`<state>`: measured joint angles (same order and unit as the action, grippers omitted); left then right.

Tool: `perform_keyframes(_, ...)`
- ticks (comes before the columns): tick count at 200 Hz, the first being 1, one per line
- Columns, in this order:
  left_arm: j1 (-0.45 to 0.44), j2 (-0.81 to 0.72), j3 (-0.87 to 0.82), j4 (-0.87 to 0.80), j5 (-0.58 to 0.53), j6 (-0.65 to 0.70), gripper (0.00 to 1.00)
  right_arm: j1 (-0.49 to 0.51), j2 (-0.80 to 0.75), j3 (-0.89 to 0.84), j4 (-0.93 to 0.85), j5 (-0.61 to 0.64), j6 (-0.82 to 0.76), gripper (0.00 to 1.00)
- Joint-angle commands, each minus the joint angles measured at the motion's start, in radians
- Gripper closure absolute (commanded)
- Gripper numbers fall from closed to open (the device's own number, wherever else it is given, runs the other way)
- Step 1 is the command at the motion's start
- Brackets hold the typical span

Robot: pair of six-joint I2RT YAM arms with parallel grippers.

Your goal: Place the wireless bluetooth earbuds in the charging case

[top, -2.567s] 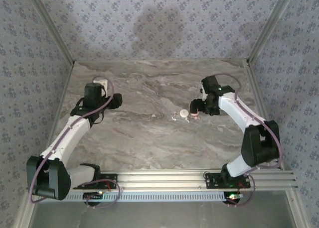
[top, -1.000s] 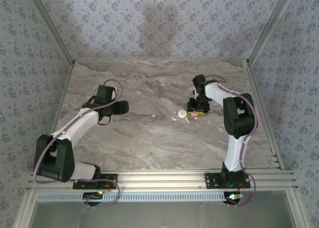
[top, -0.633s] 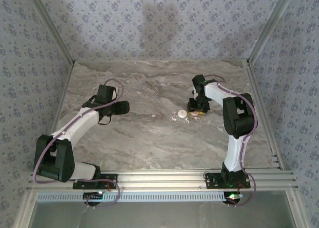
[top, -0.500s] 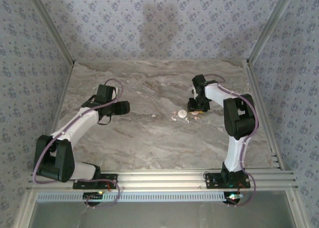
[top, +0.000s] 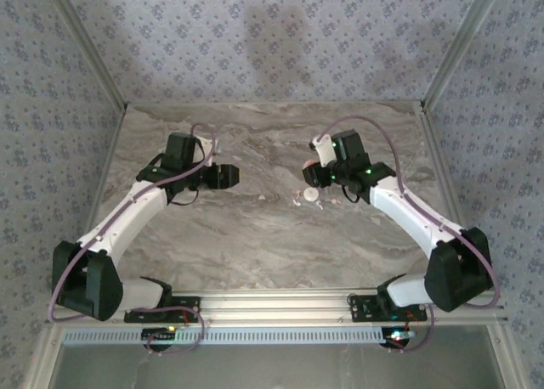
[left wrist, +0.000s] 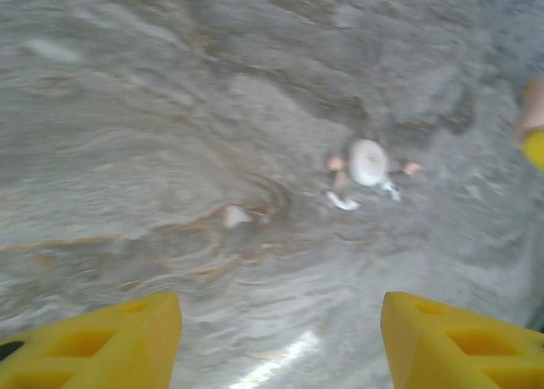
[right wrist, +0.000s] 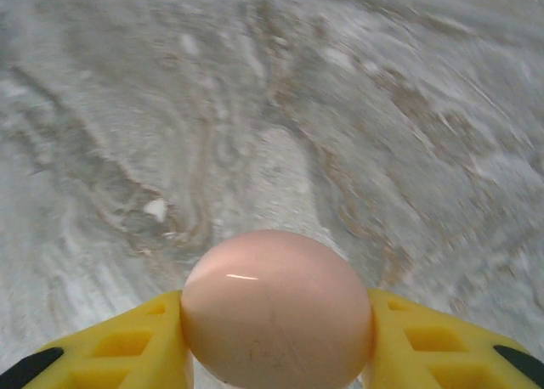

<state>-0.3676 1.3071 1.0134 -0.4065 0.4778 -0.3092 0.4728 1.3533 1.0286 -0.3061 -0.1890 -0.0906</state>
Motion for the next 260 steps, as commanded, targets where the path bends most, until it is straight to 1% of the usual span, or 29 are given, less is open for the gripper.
perform_keyframes(1,-0.045,-0.012,0.038,0.045,0.133,-0.017,0.38,0.05,-0.044,-0.041,0.123,-0.091,-0.18,0.54)
perform_keyframes(31,-0.108,-0.013,0.061,0.069,0.141,-0.022,0.39,0.125,-0.07,-0.09,0.223,-0.137,-0.374,0.54)
perform_keyframes(42,-0.123,-0.015,0.065,0.076,0.149,-0.016,0.39,0.159,-0.075,-0.114,0.263,-0.135,-0.456,0.53)
perform_keyframes(59,-0.145,-0.021,0.06,0.098,0.163,-0.016,0.4,0.192,-0.068,-0.118,0.287,-0.138,-0.512,0.52)
perform_keyframes(102,-0.176,-0.025,0.053,0.113,0.168,-0.01,0.47,0.229,-0.046,-0.108,0.337,-0.146,-0.498,0.52)
perform_keyframes(127,-0.182,-0.026,0.048,0.113,0.165,-0.007,0.48,0.233,-0.045,-0.116,0.38,-0.158,-0.466,0.52)
perform_keyframes(155,-0.192,-0.021,0.045,0.126,0.165,-0.007,0.49,0.234,-0.043,-0.113,0.392,-0.165,-0.455,0.52)
perform_keyframes(213,-0.209,-0.018,0.039,0.162,0.166,-0.006,0.57,0.243,-0.041,-0.113,0.388,-0.189,-0.458,0.52)
perform_keyframes(222,-0.211,-0.016,0.038,0.163,0.167,-0.004,0.6,0.244,-0.041,-0.112,0.388,-0.19,-0.457,0.52)
perform_keyframes(240,-0.212,-0.014,0.037,0.16,0.173,0.003,0.69,0.245,-0.04,-0.11,0.388,-0.188,-0.456,0.52)
perform_keyframes(260,-0.212,-0.015,0.034,0.161,0.173,0.014,0.73,0.247,-0.043,-0.107,0.386,-0.192,-0.459,0.52)
